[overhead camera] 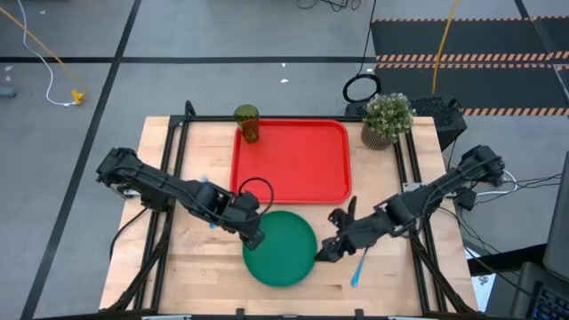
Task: Pick and place plate/cup/fork/spoon on tray
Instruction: Put the green plate on the orange serving tray to the bottom right of the green glass
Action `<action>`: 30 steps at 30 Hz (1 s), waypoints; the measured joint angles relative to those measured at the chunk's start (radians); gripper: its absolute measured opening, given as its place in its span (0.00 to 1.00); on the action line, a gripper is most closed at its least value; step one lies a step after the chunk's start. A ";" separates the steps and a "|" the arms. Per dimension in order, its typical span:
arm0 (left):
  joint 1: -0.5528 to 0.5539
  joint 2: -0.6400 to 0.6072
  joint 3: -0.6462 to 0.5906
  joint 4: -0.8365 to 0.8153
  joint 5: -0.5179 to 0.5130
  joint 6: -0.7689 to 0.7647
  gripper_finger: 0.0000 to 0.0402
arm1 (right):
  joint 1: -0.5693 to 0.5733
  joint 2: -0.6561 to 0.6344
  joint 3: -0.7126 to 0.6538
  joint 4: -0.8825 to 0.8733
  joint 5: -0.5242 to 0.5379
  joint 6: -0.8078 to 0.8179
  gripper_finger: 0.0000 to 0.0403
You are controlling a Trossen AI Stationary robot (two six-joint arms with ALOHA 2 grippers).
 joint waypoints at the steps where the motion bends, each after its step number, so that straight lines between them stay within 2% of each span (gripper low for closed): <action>1: -0.006 0.000 -0.015 0.016 0.004 -0.009 0.52 | -0.003 0.015 0.000 -0.001 -0.022 -0.007 0.98; 5: -0.025 0.000 -0.051 0.108 0.016 -0.061 0.52 | -0.017 0.070 0.000 -0.052 -0.053 0.050 0.98; 14: -0.039 -0.002 -0.058 0.146 0.031 -0.076 0.52 | -0.087 0.200 0.000 -0.046 -0.059 -0.079 0.98; 18: -0.052 -0.013 -0.057 0.146 0.031 -0.087 0.52 | -0.134 0.253 0.000 -0.079 -0.118 -0.153 0.96; 23: -0.072 -0.011 -0.058 0.146 0.031 -0.106 0.52 | -0.171 0.306 0.000 -0.134 -0.159 -0.232 0.88; 30: -0.094 -0.011 -0.058 0.146 0.026 -0.126 0.52 | -0.200 0.354 0.000 -0.135 -0.159 -0.298 0.71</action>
